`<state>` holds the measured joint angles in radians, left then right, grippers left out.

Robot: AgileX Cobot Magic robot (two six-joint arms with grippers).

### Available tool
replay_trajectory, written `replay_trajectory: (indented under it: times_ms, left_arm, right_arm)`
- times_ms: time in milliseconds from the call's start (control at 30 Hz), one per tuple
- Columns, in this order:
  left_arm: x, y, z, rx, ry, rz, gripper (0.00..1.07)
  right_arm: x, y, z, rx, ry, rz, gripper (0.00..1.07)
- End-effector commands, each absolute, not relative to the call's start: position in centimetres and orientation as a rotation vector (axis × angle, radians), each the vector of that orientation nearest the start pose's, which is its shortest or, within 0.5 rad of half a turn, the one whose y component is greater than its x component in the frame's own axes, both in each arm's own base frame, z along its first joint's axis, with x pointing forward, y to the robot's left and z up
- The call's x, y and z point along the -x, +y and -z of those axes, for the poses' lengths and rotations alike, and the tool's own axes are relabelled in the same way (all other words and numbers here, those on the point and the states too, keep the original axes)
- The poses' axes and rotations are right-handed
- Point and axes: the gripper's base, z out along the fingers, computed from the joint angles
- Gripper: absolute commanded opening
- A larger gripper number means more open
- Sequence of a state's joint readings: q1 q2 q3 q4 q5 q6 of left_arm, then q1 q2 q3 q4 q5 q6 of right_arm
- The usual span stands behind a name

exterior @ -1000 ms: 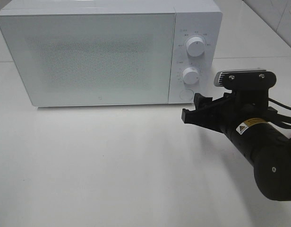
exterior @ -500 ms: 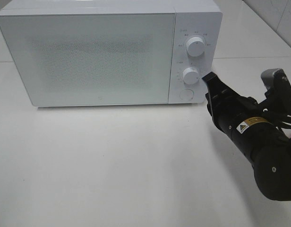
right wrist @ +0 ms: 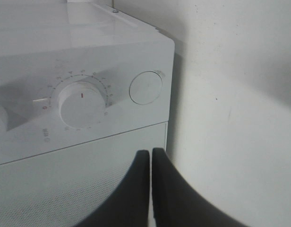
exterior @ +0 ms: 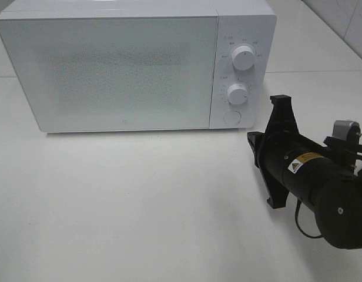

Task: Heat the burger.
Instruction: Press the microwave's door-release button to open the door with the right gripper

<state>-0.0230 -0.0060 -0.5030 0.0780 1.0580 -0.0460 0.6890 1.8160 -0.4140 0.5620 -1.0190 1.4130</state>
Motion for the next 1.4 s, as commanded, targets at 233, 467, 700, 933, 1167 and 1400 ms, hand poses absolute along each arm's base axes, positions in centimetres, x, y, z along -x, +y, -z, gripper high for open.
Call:
replay_trajectory:
  times_ms: [233, 467, 700, 933, 1167, 1400]
  left_arm:
    - [0.9, 0.6, -27.9, 0.033, 1.994, -0.036, 0.98]
    - [0.9, 0.6, -27.9, 0.033, 1.994, -0.037, 0.98]
    - [0.9, 0.6, -27.9, 0.033, 1.994, -0.037, 0.98]
    - [0.9, 0.6, -27.9, 0.033, 1.994, -0.037, 0.98]
    - [0.8, 0.6, -27.9, 0.033, 1.996, -0.039, 0.98]
    - [0.8, 0.6, -27.9, 0.033, 1.997, -0.039, 0.98]
  right_arm:
    - [-25.0, 15.5, -11.9, -1.328, 1.640, -1.153, 0.00]
    - [-26.2, 16.2, -11.0, -1.379, 1.612, -1.140, 0.00]
    - [-28.0, 16.6, -10.7, -1.396, 1.579, -1.117, 0.00]
    - [-30.1, 16.1, -10.8, -1.396, 1.561, -1.093, 0.00]
    - [-31.8, 15.8, -10.0, -1.404, 1.561, -1.063, 0.00]
    - [-32.6, 16.3, -9.2, -1.407, 1.560, -1.060, 0.00]
